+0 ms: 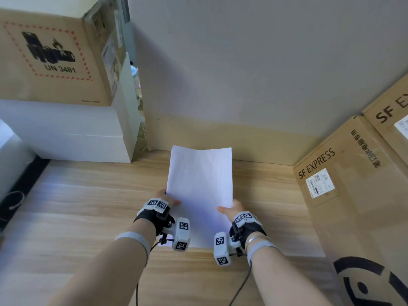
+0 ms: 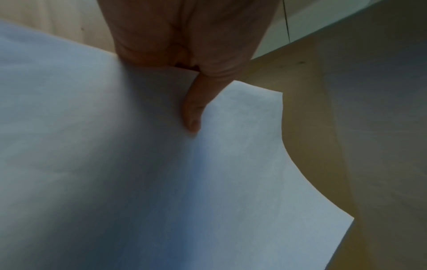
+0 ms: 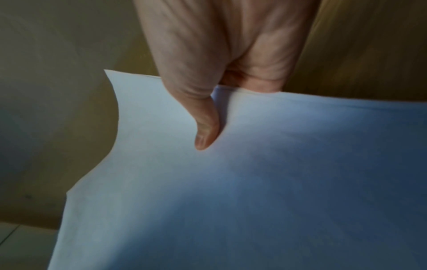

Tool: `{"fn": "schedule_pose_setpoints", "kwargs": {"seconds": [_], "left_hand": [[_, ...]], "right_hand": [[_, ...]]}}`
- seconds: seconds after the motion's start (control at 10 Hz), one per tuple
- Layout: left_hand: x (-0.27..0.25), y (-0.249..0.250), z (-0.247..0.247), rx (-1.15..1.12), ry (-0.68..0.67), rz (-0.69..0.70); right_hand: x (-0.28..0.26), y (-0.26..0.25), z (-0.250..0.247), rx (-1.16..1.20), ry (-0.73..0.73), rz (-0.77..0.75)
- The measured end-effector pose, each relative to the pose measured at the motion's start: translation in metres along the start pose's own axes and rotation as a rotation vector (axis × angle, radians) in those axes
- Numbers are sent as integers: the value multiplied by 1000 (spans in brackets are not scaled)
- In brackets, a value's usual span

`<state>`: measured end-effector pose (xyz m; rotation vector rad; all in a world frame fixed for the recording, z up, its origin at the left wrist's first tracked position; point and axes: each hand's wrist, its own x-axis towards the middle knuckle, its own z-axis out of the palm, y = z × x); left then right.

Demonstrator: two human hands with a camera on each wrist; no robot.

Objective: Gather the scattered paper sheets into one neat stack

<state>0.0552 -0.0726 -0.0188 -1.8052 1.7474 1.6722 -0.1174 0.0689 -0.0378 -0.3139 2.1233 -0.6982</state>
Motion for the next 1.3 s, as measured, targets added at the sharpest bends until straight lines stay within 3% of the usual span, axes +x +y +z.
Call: {"fn": "schedule_pose_setpoints", "kwargs": {"seconds": [0.4, 1.1, 1.3], "left_hand": [[42, -1, 19, -16, 53, -47], [46, -2, 8, -156, 57, -14], [20, 4, -8, -69, -7, 42]], "right_hand": [[56, 10, 6, -36, -22, 73], [51, 1, -15, -8, 14, 57], [32, -11, -23, 3, 50, -72]]}}
